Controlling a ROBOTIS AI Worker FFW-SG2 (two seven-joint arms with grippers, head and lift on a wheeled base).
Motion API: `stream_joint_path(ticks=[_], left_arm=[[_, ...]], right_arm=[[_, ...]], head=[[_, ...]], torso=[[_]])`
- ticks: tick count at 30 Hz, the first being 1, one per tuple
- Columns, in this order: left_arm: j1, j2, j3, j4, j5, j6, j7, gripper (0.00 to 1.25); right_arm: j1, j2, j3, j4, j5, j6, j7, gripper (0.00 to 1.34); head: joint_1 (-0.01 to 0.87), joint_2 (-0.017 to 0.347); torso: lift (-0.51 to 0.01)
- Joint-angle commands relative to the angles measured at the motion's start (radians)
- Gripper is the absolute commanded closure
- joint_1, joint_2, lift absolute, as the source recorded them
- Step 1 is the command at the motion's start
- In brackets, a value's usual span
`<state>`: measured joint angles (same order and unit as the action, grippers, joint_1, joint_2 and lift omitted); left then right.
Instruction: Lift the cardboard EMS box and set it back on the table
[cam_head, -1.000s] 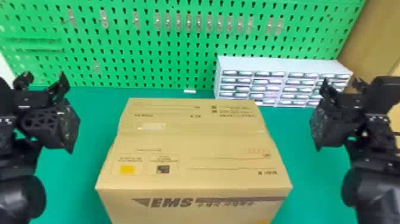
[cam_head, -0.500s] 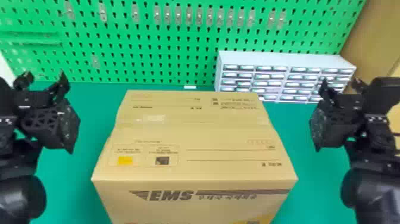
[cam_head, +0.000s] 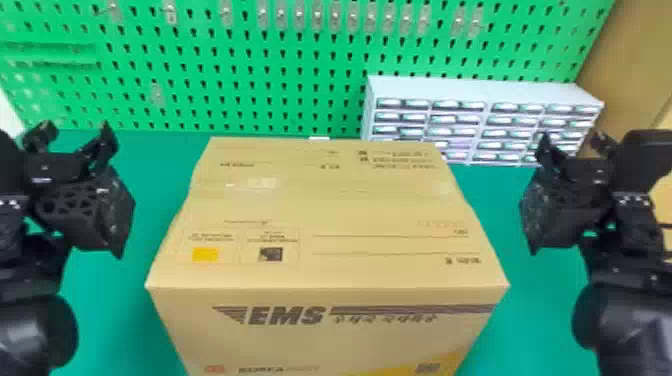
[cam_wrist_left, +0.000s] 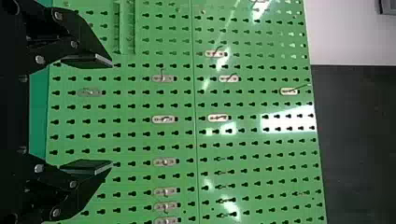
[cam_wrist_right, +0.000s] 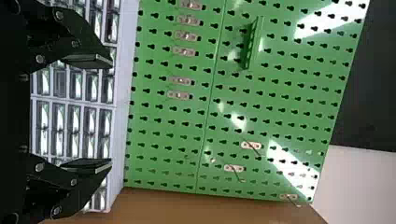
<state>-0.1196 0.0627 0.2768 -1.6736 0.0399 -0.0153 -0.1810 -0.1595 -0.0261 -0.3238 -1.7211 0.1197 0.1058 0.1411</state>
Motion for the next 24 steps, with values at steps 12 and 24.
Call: stream_joint_path(ticks=[12,24], left_arm=[[0.0,0.0,-0.001,0.0,0.002,0.0,0.0,0.48],[-0.002,0.0,0.01,0.002,0.0,0.0,0.0,0.48]], right_arm=[[-0.002,0.0,-0.001,0.0,0.0,0.002,0.0,0.5],[0.0,-0.002,-0.003,0.014,-0.006,-0.002,0.0,0.5]], head=[[0.678,-0.014],[0.678,-0.014]], torso=[[-0.093],[-0.093]])
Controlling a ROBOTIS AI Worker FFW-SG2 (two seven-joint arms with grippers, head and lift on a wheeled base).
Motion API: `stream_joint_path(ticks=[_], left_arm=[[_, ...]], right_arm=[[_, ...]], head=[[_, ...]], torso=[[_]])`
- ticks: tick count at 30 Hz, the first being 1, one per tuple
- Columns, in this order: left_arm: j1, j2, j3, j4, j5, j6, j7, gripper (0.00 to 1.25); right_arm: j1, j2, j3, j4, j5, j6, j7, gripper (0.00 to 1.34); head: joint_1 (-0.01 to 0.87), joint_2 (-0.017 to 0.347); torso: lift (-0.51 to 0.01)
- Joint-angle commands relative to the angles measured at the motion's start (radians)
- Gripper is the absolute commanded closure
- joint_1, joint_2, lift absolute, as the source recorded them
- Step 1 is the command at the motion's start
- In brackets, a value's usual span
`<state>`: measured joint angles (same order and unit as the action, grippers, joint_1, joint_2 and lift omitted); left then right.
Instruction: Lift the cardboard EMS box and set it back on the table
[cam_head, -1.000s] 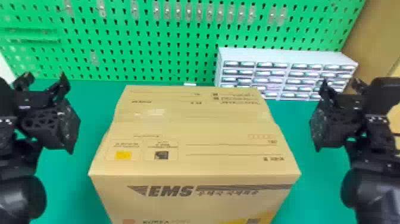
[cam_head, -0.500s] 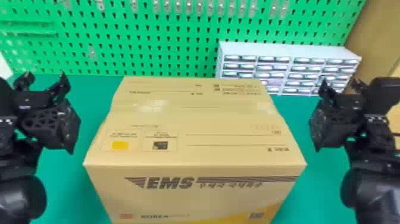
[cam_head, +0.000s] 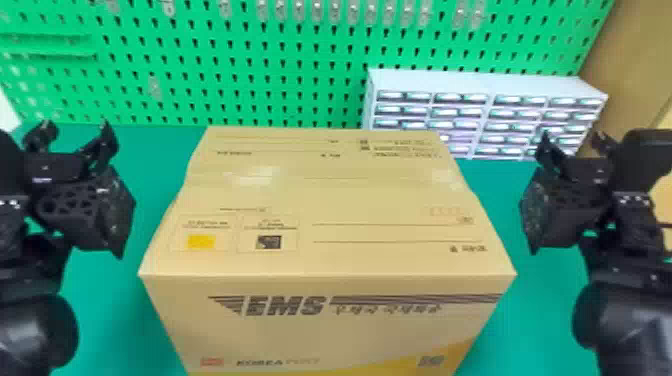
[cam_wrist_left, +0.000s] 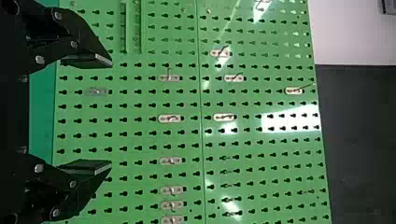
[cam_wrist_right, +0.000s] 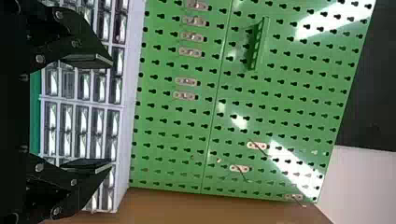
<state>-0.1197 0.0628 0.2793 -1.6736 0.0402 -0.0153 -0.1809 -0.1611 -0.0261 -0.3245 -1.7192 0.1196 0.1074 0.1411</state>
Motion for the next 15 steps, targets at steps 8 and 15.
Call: stream_joint_path(ticks=[8,15], left_arm=[[0.002,0.0,0.009,0.057,-0.011,-0.023,-0.015,0.48],[0.002,0.0,0.004,0.1,-0.029,-0.049,-0.032,0.48]], right_arm=[[0.006,-0.006,0.008,0.099,-0.048,-0.12,0.0,0.5],[0.018,-0.014,0.002,0.184,-0.089,-0.195,0.0,0.51]], head=[[0.678,-0.014],[0.678,-0.014]], torso=[[-0.093],[-0.093]])
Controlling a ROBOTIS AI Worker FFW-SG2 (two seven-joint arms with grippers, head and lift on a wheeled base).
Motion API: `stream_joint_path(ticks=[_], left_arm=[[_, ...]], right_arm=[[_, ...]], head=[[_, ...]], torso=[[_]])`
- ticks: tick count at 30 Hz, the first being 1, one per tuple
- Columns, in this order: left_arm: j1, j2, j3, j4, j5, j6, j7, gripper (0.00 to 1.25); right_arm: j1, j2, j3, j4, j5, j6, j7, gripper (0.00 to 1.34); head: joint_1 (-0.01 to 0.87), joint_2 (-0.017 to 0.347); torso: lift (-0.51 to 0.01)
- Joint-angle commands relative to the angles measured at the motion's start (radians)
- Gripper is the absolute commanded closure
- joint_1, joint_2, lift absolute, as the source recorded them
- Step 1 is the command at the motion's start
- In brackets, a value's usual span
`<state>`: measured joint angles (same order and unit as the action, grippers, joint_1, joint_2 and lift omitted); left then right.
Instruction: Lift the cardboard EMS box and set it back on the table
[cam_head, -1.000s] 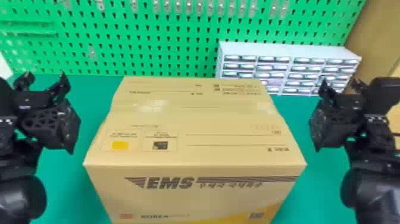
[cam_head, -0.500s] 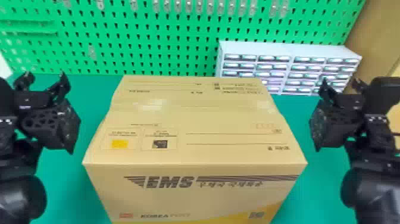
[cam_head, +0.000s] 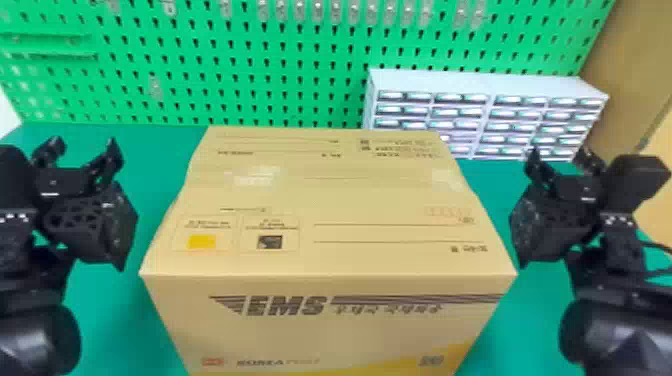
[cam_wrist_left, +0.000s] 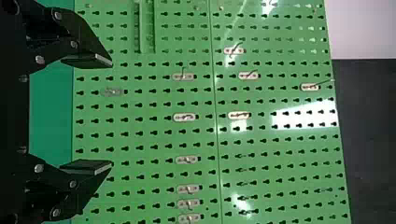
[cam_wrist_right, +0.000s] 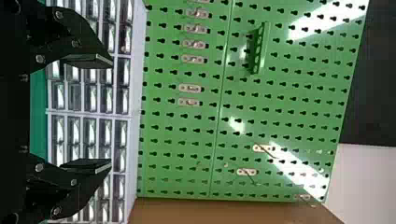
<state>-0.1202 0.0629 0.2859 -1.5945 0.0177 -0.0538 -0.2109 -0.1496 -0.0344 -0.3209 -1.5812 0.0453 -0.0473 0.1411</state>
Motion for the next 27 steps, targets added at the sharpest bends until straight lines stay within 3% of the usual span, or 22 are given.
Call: stream_joint_path(ticks=[1,14,27], left_arm=[[0.002,0.0,-0.002,0.025,-0.007,-0.015,-0.004,0.48],[0.007,0.0,-0.002,0.045,-0.012,-0.031,-0.015,0.48],[0.005,0.0,-0.027,0.051,0.004,-0.032,-0.016,0.48]], right_arm=[[0.009,-0.007,0.0,0.056,-0.018,-0.054,0.0,0.51],[0.005,0.027,-0.037,0.196,-0.039,-0.198,0.0,0.51],[-0.024,0.031,-0.014,0.225,-0.041,-0.201,-0.002,0.51]], head=[[0.678,-0.014],[0.678,-0.014],[0.678,-0.014]], torso=[[-0.093],[-0.093],[-0.093]])
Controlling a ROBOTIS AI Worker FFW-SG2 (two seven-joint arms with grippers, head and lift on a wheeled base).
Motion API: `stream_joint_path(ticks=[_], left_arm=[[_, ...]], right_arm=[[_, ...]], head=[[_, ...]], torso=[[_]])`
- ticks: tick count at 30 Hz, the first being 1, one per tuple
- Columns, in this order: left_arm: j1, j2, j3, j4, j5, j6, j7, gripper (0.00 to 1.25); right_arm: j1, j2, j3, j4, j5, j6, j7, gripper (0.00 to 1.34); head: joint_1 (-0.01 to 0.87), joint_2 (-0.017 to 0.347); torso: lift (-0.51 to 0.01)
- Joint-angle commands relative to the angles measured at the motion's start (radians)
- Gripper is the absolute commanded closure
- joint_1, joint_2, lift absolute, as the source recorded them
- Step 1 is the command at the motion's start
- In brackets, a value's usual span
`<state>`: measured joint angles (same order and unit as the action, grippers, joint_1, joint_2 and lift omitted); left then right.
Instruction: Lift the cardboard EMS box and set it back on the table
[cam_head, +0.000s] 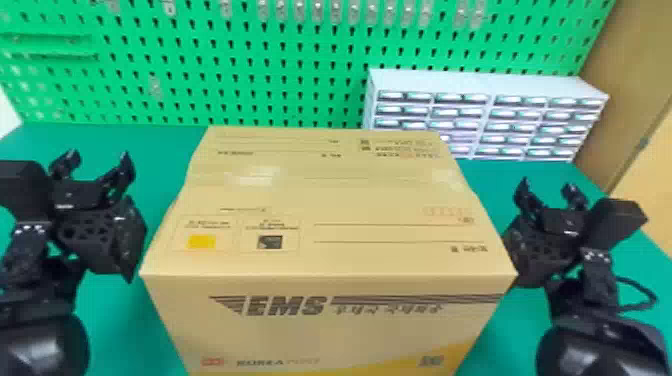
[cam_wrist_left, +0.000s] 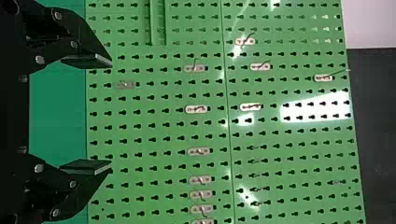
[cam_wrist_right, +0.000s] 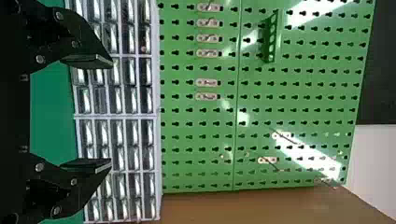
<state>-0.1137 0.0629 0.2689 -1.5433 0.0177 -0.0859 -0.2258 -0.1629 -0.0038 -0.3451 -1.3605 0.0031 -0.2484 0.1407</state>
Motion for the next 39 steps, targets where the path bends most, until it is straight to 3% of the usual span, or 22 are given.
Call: stream_joint_path(ticks=[1,16,26,39], left_arm=[[-0.001,0.0,-0.011,0.0,0.004,0.0,-0.001,0.48],[-0.015,0.0,-0.042,0.019,-0.018,0.0,0.0,0.48],[-0.02,0.0,-0.088,0.052,-0.019,-0.031,0.091,0.49],[-0.026,0.0,-0.126,0.052,-0.009,-0.031,0.094,0.49]], right_arm=[[-0.015,0.002,0.017,0.009,0.005,0.0,-0.001,0.51],[-0.043,0.005,0.167,0.073,0.023,-0.038,-0.116,0.51],[-0.061,0.005,0.288,0.1,-0.052,-0.035,-0.116,0.51],[-0.069,0.005,0.296,0.101,-0.061,-0.034,-0.116,0.51]], head=[[0.678,-0.014],[0.678,-0.014],[0.678,-0.014],[0.678,-0.014]], torso=[[-0.093],[-0.093],[-0.093],[-0.093]])
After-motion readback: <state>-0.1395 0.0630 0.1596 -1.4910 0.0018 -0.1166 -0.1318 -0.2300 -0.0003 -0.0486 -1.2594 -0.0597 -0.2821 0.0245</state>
